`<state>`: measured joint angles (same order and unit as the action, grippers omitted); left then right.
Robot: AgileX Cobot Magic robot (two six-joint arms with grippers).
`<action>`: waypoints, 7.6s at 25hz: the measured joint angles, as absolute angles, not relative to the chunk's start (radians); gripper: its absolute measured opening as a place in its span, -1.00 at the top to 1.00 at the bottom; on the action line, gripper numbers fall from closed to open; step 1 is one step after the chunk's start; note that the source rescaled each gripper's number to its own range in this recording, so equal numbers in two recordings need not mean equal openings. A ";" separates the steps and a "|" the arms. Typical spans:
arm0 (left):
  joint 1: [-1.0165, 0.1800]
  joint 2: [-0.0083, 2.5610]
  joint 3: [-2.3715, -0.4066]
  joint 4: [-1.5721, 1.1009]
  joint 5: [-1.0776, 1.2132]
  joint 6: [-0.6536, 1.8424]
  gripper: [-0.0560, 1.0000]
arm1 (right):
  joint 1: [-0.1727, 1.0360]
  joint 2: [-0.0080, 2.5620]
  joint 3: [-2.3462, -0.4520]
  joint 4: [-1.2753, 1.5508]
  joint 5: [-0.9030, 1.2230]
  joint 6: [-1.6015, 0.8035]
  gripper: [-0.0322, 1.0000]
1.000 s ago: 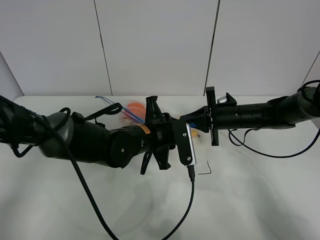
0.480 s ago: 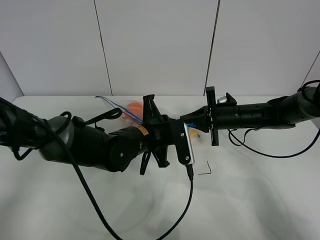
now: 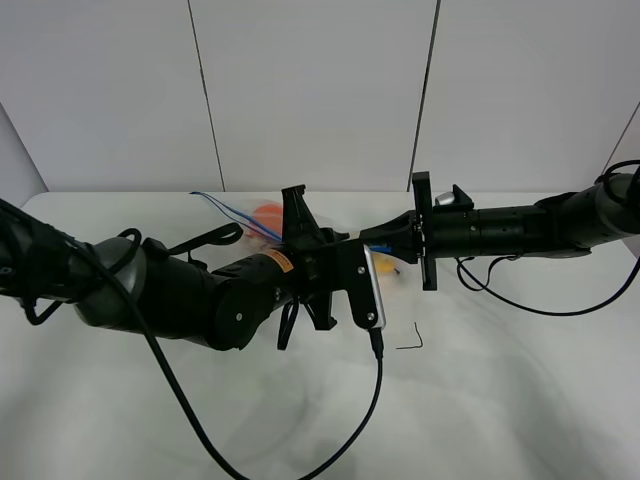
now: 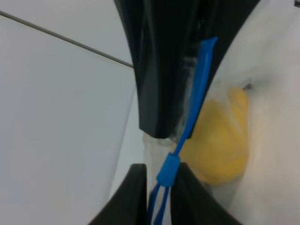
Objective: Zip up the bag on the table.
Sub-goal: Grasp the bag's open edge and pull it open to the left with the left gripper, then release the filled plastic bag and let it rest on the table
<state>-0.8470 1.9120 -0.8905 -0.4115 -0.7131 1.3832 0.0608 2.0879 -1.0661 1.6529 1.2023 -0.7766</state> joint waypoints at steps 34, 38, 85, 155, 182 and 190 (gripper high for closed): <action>-0.859 1.912 -0.859 -0.308 -0.741 1.347 0.66 | 0.061 2.088 -1.066 1.650 1.202 -0.777 0.94; -0.859 1.912 -0.858 -0.305 -0.741 1.341 0.83 | 0.061 2.088 -1.066 1.650 1.202 -0.777 0.94; -0.365 1.912 -0.726 -0.260 -0.976 1.356 0.89 | 0.061 2.088 -1.069 1.680 1.198 -0.755 0.94; -0.082 1.882 -1.068 -0.314 0.393 0.324 -0.95 | 0.061 2.088 -1.070 1.660 1.200 -0.755 0.94; 0.003 1.879 -1.346 -0.006 1.075 0.047 -1.00 | 0.061 2.088 -1.070 1.643 1.200 -0.755 0.94; 0.031 1.879 -1.346 0.000 1.126 0.044 -1.00 | 0.061 2.088 -1.070 1.632 1.200 -0.755 0.94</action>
<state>0.0312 1.8794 -1.3465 0.0000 1.1256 0.0437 0.0608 2.0879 -1.0701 1.6323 1.2005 -0.7548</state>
